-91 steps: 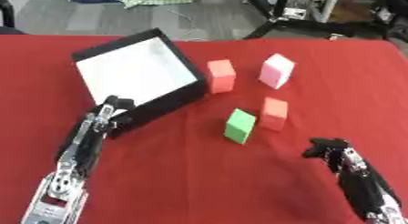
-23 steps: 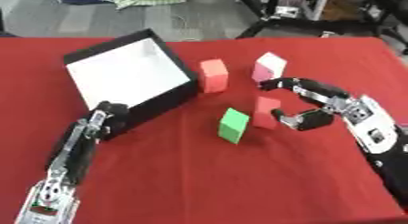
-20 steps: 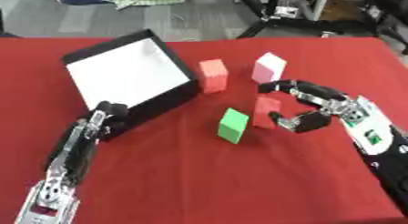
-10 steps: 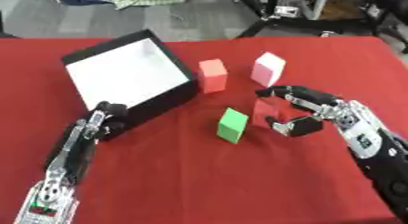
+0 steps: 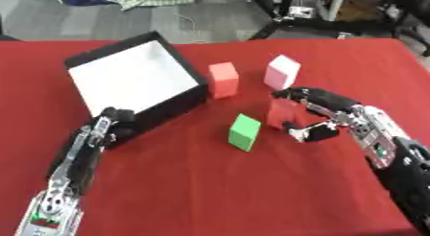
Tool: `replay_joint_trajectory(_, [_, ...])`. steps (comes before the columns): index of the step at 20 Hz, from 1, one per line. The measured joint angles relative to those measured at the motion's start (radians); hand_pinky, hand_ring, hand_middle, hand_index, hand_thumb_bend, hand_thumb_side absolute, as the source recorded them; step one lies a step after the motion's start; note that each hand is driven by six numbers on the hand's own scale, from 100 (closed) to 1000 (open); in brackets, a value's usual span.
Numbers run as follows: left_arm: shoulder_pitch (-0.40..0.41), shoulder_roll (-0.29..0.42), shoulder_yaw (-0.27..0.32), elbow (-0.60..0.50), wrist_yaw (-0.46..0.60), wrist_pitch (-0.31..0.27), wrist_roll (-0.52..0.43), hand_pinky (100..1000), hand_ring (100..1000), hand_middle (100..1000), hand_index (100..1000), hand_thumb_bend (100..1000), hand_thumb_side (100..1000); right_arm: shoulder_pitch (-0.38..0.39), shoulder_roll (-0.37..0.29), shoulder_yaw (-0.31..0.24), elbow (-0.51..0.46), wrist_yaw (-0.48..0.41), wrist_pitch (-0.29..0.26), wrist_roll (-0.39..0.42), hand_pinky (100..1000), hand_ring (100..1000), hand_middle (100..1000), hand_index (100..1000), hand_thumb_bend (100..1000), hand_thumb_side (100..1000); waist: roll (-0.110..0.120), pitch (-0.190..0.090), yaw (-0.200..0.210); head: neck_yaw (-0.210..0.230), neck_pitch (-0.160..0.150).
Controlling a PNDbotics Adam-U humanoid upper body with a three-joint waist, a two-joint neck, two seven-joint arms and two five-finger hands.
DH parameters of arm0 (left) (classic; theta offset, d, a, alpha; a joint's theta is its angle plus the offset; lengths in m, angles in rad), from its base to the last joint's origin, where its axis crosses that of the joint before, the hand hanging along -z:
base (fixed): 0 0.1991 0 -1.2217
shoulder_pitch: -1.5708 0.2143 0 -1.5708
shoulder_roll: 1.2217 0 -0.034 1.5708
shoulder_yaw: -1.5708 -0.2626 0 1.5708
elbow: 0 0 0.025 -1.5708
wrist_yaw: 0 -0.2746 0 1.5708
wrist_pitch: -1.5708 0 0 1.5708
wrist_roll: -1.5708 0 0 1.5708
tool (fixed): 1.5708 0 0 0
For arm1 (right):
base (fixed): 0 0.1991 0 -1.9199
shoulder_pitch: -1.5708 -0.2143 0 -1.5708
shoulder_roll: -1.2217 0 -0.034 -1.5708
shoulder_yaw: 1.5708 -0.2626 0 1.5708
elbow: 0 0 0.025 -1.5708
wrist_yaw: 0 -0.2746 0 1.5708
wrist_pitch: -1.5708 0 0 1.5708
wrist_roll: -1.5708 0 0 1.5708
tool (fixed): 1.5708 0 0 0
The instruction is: Pick up objects on the table and place them in the box.
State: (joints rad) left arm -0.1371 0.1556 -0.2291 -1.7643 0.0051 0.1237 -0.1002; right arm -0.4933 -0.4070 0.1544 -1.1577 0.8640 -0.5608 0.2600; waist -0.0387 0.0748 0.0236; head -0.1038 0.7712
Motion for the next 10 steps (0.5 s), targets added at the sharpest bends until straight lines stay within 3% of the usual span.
replay_joint_trajectory(5, [0.000, 0.000, 0.000, 0.000, 0.000, 0.000, 0.000, 814, 1000, 753, 677, 100, 882, -0.005, 0.010, 0.000, 0.015, 0.073, -0.002, -0.036, 954, 873, 843, 986, 100, 266, 0.000, 0.000, 0.000, 0.000, 0.000])
replay_joint_trajectory(10, [0.000, -0.003, 0.000, 0.000, 0.000, 0.000, 0.000, 814, 1000, 753, 677, 100, 882, -0.008, 0.016, -0.001, 0.021, 0.114, -0.006, -0.066, 857, 749, 676, 930, 100, 254, 0.000, -0.001, 0.000, 0.000, 0.000])
